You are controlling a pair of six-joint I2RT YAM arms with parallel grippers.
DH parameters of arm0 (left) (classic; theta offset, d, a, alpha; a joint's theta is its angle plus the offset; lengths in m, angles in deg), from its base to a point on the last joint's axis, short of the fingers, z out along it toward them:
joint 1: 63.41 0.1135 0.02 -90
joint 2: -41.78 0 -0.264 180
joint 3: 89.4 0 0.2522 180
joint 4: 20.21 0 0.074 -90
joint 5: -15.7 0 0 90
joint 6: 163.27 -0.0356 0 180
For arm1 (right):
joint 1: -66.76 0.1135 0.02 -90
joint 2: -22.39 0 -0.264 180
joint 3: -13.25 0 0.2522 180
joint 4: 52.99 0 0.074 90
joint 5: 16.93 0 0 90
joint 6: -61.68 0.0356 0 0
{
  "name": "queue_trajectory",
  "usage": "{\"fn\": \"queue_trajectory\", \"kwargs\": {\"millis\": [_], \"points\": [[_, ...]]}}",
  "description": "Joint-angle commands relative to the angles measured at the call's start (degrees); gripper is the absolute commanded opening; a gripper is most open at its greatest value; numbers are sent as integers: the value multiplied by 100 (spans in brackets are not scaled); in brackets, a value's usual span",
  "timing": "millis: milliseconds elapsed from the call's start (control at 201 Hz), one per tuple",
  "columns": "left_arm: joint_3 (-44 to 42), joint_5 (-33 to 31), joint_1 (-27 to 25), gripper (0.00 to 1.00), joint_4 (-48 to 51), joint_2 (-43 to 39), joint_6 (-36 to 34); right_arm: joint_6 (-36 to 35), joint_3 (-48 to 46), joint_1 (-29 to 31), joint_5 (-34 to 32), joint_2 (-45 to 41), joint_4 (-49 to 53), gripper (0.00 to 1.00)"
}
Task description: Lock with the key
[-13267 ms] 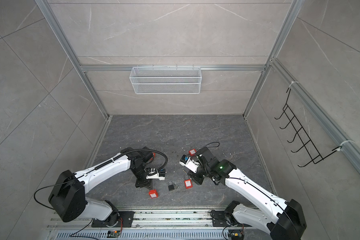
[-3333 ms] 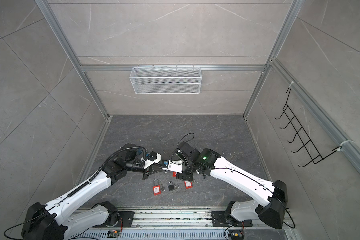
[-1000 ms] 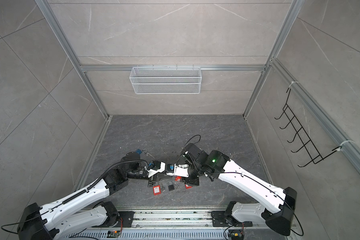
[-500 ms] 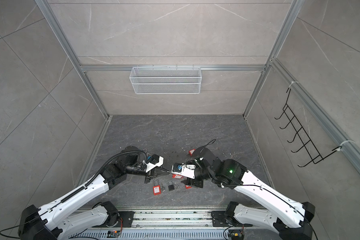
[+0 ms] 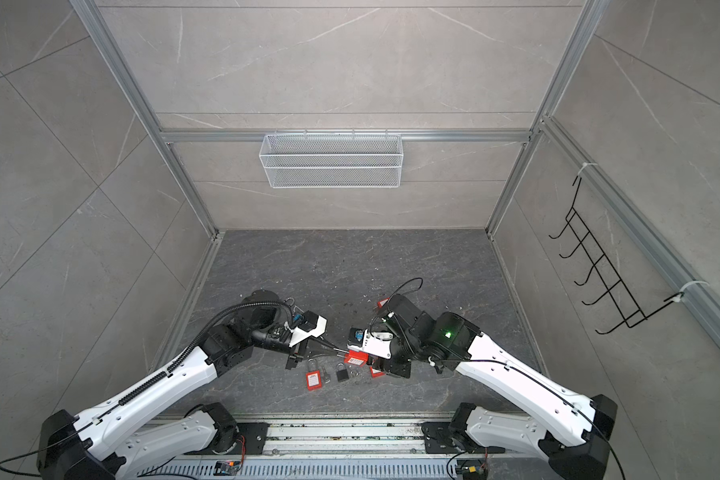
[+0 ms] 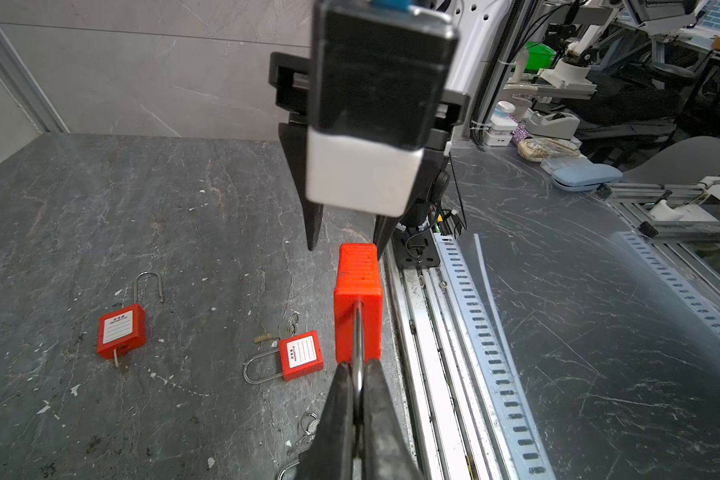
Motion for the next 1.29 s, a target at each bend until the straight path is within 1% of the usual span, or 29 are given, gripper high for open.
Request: {"fn": "queue_trajectory", "kwargs": {"millis": [0, 189, 334, 403, 528, 568, 613, 657, 717, 807, 867, 951, 1106, 1190, 1285], "points": [[274, 361, -14, 0, -108, -104, -8, 16, -84, -133, 221, 117, -356, 43], [80, 380, -15, 0, -528, -148, 379, 28, -171, -173, 380, 348, -511, 40], [-11, 338, -12, 0, -732, -146, 515, 83, -456, -167, 443, 190, -971, 35], [-1, 318, -18, 0, -724, -133, 517, 75, -596, -165, 373, 51, -1225, 32], [15, 272, -16, 0, -621, -120, 466, 36, -739, -159, 10, -140, -1445, 34], [34, 237, -11, 0, -581, -115, 448, -23, -752, -161, -143, -197, -1414, 35], [48, 218, -13, 0, -531, -115, 417, -85, -758, -156, -317, -251, -1335, 38], [75, 201, -11, 0, -475, -123, 377, -203, -721, -156, -356, -302, -1163, 40], [94, 205, -10, 0, -436, -127, 353, -338, -647, -156, -154, -368, -781, 44], [111, 205, -10, 0, -381, -127, 307, -519, -439, -156, 299, -306, -62, 48], [98, 217, -10, 0, -384, -125, 284, -450, -304, -156, 408, -183, 242, 48], [93, 274, -12, 0, -394, -92, 297, -375, -235, -156, 482, -88, 380, 48], [93, 313, -41, 0, -368, -65, 288, -257, -217, -157, 468, -69, 53, 48], [88, 318, -52, 0, -349, -55, 281, -243, -131, -159, 308, 41, 12, 45], [72, 318, -71, 0, -348, -51, 288, -286, -50, -156, 403, 142, 58, 42]]}}
